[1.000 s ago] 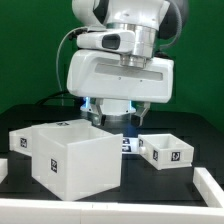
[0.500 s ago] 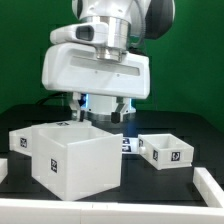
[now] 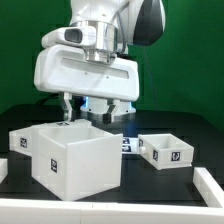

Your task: Assemble drawer

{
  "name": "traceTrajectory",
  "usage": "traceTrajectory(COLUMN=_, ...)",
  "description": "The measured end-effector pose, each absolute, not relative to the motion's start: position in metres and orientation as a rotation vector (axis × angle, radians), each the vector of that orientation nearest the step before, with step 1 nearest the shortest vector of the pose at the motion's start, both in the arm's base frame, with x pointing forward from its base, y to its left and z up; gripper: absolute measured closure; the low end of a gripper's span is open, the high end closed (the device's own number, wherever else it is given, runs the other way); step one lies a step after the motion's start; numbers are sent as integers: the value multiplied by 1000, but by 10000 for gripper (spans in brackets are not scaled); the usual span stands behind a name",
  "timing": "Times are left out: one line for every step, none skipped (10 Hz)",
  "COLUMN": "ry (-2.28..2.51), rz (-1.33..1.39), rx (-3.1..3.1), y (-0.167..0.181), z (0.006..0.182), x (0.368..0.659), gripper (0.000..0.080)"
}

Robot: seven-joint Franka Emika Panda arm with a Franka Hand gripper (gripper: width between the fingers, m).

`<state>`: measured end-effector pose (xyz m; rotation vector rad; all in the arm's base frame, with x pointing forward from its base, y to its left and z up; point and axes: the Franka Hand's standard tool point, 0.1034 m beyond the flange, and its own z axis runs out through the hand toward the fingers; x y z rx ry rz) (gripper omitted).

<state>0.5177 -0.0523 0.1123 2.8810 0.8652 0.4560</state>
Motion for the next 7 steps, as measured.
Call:
traceTrajectory(ry=859, rz=458, rx=2892, y=-51, z=119, x=519, gripper=151)
traceTrajectory(ry=886, rz=483, rx=2867, y=-63, z=120, x=518, gripper=151)
traceTrajectory(ry=897, rz=519, rx=2835, y=-76, z=118, x=515, gripper=151)
traceTrajectory(ry=878, rz=549, rx=2822, y=-84, z=116, x=514, gripper=151)
traceTrajectory(ry=872, rz=551, rx=2829, y=-85, z=115, x=513, gripper=151)
traceTrajectory(ry=821, rz=539, rx=2869, y=-78, z=114, x=512, gripper=151)
traceTrajectory(ry=688, rz=461, rx=2989, y=-50, z=118, x=507, gripper=151)
